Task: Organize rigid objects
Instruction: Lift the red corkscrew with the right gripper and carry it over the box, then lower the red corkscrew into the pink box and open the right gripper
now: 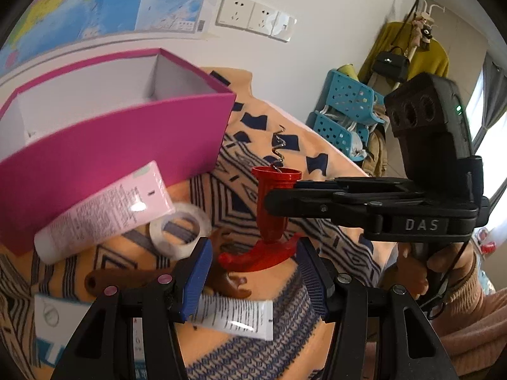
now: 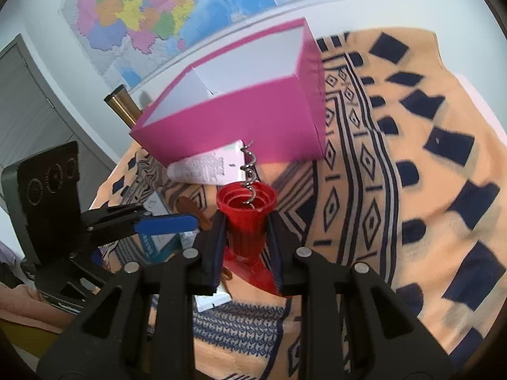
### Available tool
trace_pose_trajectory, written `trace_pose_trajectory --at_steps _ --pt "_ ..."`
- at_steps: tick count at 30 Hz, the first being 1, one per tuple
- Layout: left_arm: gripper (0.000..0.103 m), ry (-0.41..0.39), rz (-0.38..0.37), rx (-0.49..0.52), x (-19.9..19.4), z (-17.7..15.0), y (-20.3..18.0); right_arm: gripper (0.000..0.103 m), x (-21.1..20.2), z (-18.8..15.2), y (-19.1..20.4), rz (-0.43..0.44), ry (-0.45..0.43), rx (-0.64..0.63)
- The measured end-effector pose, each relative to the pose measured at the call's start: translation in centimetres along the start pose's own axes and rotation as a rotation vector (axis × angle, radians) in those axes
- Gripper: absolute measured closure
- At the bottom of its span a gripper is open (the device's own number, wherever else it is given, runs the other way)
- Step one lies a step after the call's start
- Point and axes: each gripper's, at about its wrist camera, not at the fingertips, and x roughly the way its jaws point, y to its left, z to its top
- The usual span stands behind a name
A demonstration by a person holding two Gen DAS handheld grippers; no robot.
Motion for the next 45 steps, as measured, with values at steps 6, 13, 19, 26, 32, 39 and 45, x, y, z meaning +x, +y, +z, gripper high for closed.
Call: trace_pose_trajectory --at_steps 6,13,19,26,32,39,45 --pt "0.047 -0.030 0.021 0.022 -0.4 1.3 -0.3 0.076 -0.7 1.6 1.3 0.010 -0.036 -0.058" --pt "0.052 -0.094 0.054 0.071 -1.9 3.1 -0.7 0.076 -1.4 3.8 2.8 0.030 -0.079 -0.119" --pt "0.063 -0.117 0.092 0.096 -2.3 4.9 -1.1 0.076 -1.8 6.0 4.2 0.035 -0.118 -0.172" --pt "0.067 -0.155 0.125 0.104 -3.2 6.8 -0.7 0.076 -2.0 8.7 5.7 0.042 -0.152 -0.235" --pt "0.068 -0.175 0.146 0.088 -3.4 9.5 0.9 0.076 -1.6 11.6 6.1 0.061 -0.169 -0.263" --pt "0.072 -0.161 0.160 0.021 -2.3 12.5 3.7 0.076 0.4 15.1 5.3 0.066 -0.159 -0.253" --pt "0.072 -0.119 0.185 -0.012 0.0 13.7 5.4 0.076 3.2 17.0 3.4 0.056 -0.108 -0.218"
